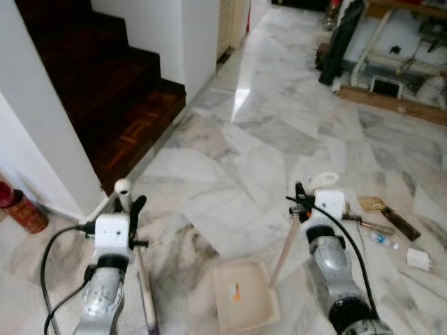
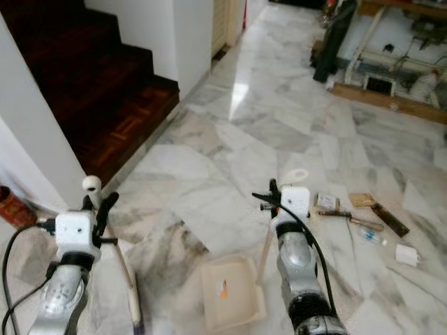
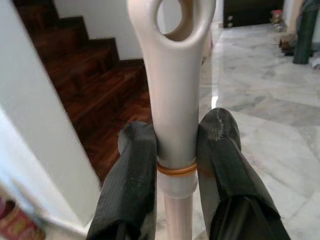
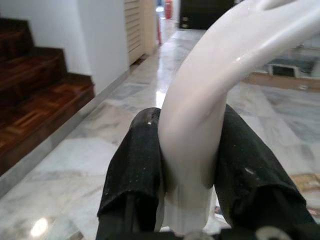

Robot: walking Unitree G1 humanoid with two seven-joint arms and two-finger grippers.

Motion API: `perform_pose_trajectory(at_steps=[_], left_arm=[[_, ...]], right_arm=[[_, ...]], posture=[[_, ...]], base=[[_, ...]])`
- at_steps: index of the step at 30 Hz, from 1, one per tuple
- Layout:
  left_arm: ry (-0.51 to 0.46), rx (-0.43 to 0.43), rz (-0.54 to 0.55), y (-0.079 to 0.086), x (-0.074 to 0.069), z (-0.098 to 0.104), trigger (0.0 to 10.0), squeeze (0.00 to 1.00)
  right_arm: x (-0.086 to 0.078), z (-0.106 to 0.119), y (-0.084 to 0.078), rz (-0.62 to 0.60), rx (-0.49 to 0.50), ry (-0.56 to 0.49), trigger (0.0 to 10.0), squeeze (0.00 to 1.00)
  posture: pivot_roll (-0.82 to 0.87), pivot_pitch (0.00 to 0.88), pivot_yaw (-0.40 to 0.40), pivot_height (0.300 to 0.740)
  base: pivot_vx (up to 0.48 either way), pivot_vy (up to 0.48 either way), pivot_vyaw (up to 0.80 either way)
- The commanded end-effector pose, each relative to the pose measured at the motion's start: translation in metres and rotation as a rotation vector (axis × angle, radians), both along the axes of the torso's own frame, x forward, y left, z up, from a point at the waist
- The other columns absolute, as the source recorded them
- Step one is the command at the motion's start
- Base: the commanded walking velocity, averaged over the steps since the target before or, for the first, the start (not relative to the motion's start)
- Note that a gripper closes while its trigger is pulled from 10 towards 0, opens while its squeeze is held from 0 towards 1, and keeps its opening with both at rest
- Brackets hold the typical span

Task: Sweep floor

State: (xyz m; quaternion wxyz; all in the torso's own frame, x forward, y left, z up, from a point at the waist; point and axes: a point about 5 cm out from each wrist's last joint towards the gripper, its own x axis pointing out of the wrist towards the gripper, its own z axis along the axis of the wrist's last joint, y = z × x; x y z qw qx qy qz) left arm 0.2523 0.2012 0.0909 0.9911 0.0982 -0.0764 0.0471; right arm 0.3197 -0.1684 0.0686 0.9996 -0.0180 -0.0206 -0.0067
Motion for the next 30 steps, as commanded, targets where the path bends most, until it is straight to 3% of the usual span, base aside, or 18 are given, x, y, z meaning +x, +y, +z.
perform_pose_trajectory(at_steps=[1,16,30], left_arm=[[-0.041,0.01,-0.022,-0.0046,0.003,0.0089,10.0,0.0],[-0.031,0.004,-0.038,-0.0071,0.0039,0.0079,10.0,0.0],[-0.031,-0.005,-0.024,-0.0072,0.0035,0.0077,10.0,0.0]], right_arm=[[0.0003,0.0048,-0.0051,-0.021,0.004,-0.028,10.0,0.0],[0.0002,0.005,-0.006,-0.024,0.003,-0.026,10.0,0.0],[-0.0004,0.0073,-0.0052,-0.02,-0.006,-0.047,10.0,0.0]], posture=[[0.13,0.086,-0.017,0.74],[0.13,0.09,-0.02,0.74],[0.12,0.089,-0.025,0.74]], base=[[0.0,0.0,-0.76],[0.0,0.0,-0.76],[0.0,0.0,0.0]])
